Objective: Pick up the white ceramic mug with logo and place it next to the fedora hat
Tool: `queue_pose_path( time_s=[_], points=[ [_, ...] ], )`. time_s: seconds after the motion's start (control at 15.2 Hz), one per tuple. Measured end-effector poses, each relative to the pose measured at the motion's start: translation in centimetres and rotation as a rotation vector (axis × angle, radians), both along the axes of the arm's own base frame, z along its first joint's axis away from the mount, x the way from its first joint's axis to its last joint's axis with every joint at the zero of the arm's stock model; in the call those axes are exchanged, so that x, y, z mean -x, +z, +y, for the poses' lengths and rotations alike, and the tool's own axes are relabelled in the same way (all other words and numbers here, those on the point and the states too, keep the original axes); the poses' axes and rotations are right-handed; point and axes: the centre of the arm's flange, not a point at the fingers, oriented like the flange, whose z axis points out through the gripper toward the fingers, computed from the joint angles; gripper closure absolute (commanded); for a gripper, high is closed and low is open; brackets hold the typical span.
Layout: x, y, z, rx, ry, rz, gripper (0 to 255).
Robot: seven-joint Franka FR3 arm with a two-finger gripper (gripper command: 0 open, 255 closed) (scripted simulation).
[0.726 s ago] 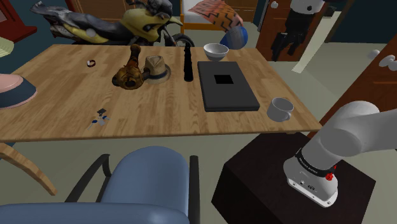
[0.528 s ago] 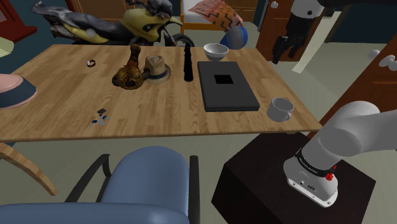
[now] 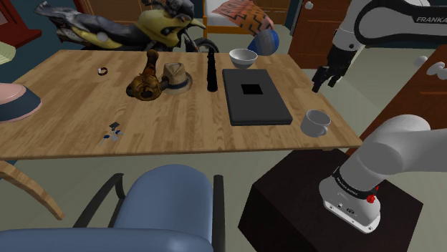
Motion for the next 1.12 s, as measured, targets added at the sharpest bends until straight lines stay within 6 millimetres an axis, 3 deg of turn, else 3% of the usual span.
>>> queue_pose_path(
  time_s=[0.26, 0.66, 1.12],
  points=[
    [1.7, -4.3, -3.3, -0.027, -0.016, 0.006, 0],
    [4.2, -10.8, -6.5, -0.063, -0.038, 0.014, 0],
    [4.5, -15.0, -6.6, -0.067, -0.04, 0.015, 0]
  ],
)
